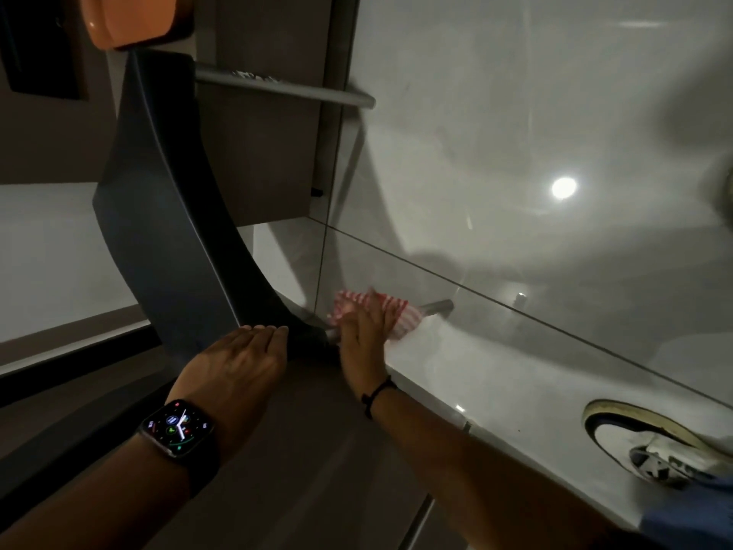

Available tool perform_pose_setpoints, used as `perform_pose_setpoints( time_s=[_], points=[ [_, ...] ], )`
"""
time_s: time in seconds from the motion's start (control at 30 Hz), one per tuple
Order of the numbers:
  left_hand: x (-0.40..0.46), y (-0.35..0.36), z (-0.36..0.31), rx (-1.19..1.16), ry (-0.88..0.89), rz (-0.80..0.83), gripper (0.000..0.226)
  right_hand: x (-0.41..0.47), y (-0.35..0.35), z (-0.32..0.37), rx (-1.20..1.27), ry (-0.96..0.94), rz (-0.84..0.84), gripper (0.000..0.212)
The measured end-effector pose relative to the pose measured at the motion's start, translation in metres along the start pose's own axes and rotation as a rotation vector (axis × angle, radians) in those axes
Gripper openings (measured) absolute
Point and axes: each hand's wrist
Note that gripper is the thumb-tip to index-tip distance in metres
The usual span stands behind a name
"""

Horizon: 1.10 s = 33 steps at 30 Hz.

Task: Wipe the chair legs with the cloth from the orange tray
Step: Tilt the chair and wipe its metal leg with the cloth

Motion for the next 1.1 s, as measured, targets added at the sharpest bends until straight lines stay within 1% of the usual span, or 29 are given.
perform_pose_setpoints(
  time_s=[0.1,0.13,0.17,0.2,0.23,0.3,0.37,0.4,0.53,0.6,0.67,0.73,0.8,0.83,0.9,0.93,0.97,1.0,1.03,1.1],
  points=[
    [0.001,0.001,0.001,-0.021,0.002,-0.036,0.067,0.053,-0.038,-0.021,-0.144,0.288,-0.067,0.045],
    [0.000,-0.001,0.001,-0.023,0.005,-0.044,0.067,0.066,-0.053,-0.026,-0.152,0.383,-0.078,0.046],
    [0.000,-0.002,0.000,-0.022,0.010,-0.048,0.067,0.074,-0.064,-0.029,-0.159,0.448,-0.079,0.048],
    [0.000,-0.004,0.000,-0.024,0.017,-0.052,0.067,0.072,-0.066,-0.025,-0.175,0.494,-0.042,0.050],
    [-0.001,-0.004,0.000,-0.028,0.022,-0.051,0.067,0.061,-0.056,-0.016,-0.180,0.478,-0.033,0.049],
    [-0.001,-0.005,0.000,-0.028,0.019,-0.045,0.066,0.022,-0.013,0.008,-0.139,0.324,0.017,0.044],
    [-0.001,-0.003,0.000,-0.021,0.011,-0.046,0.065,-0.007,0.031,0.019,0.080,0.228,-0.002,0.040],
    [-0.002,-0.001,0.000,-0.018,0.005,-0.045,0.065,-0.007,0.042,0.020,0.118,0.226,-0.033,0.039],
    [0.002,0.001,0.005,-0.025,0.006,-0.022,0.067,0.024,0.045,-0.013,0.068,0.312,-0.105,0.040],
    [0.001,0.002,0.008,-0.031,-0.001,0.004,0.066,0.041,0.031,-0.030,0.088,0.349,-0.163,0.049],
    [0.002,0.004,0.011,-0.026,0.001,0.034,0.064,0.063,0.008,-0.045,0.056,0.406,-0.193,0.056],
    [0.002,0.005,0.010,-0.021,0.001,0.058,0.064,0.089,-0.026,-0.059,0.034,0.541,-0.233,0.050],
    [0.003,0.006,0.010,-0.016,0.000,0.061,0.060,0.104,-0.051,-0.062,0.078,0.656,-0.150,0.042],
    [0.002,0.005,0.010,-0.010,-0.003,0.064,0.056,0.102,-0.053,-0.058,0.036,0.650,-0.105,0.041],
    [0.003,0.003,0.011,-0.011,0.007,0.080,0.053,0.077,-0.036,-0.033,-0.092,0.548,-0.023,0.040],
    [0.004,0.001,0.011,-0.013,0.023,0.079,0.052,0.055,-0.017,-0.023,-0.130,0.429,0.019,0.040],
    [0.004,0.001,0.011,0.003,0.039,0.075,0.051,0.031,0.006,-0.015,-0.231,0.245,0.134,0.042],
    [0.004,0.001,0.011,0.024,0.055,0.074,0.048,0.010,0.024,-0.007,-0.240,0.080,0.188,0.046],
    [0.003,0.003,0.012,0.038,0.063,0.073,0.047,-0.004,0.035,-0.002,-0.208,-0.031,0.191,0.049],
    [0.004,0.004,0.013,0.040,0.029,0.084,0.051,-0.007,0.028,-0.011,-0.176,-0.095,0.132,0.046]
  ],
)
Point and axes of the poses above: each hand's wrist, its own x-axis towards the middle knuckle, its own y-axis out of the palm, z = x × y, and after that the axes turned 9 degrees about -y, right-handed
